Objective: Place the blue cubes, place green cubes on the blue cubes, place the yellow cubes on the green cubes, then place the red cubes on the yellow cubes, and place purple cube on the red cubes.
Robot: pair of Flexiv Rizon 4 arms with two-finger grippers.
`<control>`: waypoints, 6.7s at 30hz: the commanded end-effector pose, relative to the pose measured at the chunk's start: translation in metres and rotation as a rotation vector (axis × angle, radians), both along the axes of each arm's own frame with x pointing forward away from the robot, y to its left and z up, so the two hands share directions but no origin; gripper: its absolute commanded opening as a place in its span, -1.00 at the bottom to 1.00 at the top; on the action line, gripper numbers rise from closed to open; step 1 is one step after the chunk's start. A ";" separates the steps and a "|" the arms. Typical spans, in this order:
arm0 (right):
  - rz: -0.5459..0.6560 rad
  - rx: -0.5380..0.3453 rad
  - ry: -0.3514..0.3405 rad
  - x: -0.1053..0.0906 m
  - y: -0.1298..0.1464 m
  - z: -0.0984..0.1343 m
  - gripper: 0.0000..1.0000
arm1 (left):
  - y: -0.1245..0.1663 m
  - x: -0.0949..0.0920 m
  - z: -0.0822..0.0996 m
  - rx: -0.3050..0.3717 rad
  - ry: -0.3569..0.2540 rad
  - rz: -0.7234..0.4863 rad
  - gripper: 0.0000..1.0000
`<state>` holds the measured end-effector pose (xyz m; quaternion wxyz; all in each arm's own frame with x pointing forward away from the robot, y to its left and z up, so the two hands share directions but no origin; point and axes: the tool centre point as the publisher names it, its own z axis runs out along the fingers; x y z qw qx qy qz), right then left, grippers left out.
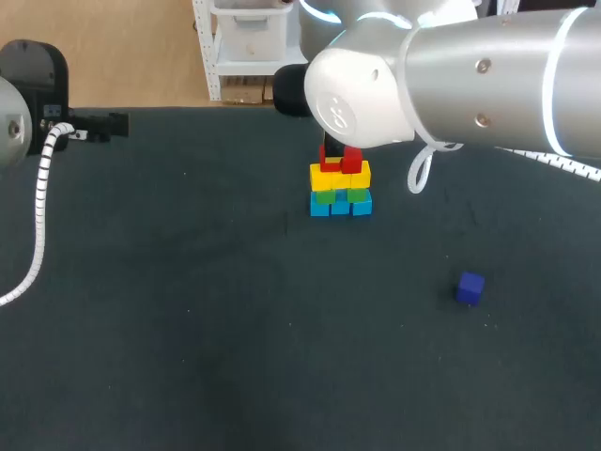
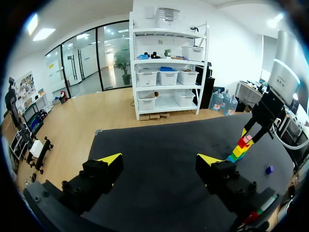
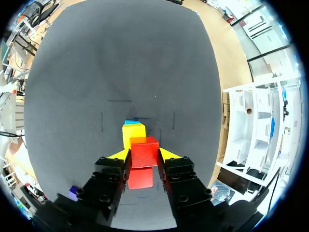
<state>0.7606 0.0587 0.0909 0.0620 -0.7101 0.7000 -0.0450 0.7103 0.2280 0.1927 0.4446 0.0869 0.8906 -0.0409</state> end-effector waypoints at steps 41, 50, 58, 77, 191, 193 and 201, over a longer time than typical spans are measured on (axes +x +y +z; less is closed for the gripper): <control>-0.121 0.194 -0.006 -0.057 -0.149 0.050 1.00 | 0.000 0.000 0.000 -0.001 -0.001 -0.001 1.00; -0.153 0.170 -0.038 -0.106 -0.187 0.015 1.00 | 0.000 0.000 0.000 -0.001 -0.001 -0.001 1.00; -0.155 0.158 -0.005 -0.151 -0.196 -0.016 1.00 | 0.000 0.000 0.000 -0.001 -0.001 -0.001 1.00; -0.184 0.098 0.057 -0.189 -0.185 -0.075 1.00 | 0.000 0.000 0.000 -0.001 -0.001 -0.001 1.00; -0.002 0.118 -0.021 0.000 -0.023 0.037 -1.00 | 0.000 0.000 0.000 -0.001 -0.001 -0.001 1.00; -0.004 0.126 -0.009 0.000 -0.023 0.035 -1.00 | 0.000 0.000 0.000 -0.001 -0.001 -0.001 1.00; -0.001 0.138 -0.002 0.000 -0.022 0.034 -1.00 | 0.000 0.000 0.000 -0.001 -0.001 -0.001 1.00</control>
